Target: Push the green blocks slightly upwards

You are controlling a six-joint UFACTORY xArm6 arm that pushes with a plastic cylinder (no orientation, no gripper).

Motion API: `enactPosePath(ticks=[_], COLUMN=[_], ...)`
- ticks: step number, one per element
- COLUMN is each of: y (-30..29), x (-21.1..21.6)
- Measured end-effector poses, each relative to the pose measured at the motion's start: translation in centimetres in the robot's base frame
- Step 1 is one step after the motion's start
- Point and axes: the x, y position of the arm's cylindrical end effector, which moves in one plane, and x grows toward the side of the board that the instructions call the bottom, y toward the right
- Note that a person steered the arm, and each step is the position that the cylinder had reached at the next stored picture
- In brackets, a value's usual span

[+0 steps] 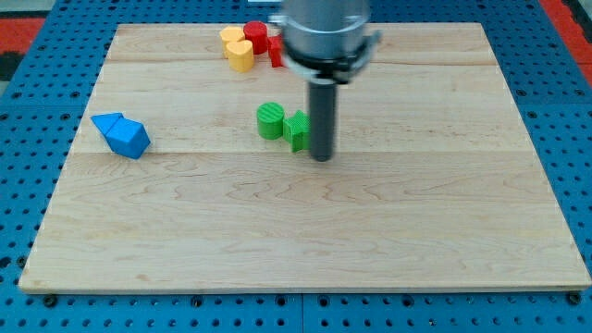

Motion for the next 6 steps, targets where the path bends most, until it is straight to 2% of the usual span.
enactPosePath(ticks=[1, 2, 3, 4, 5, 6], y=[-0.1, -3.3, -4.8, -2.5, -5.3, -6.8], x=[-2.7, -3.9, -3.7, -1.4, -1.5, -4.1])
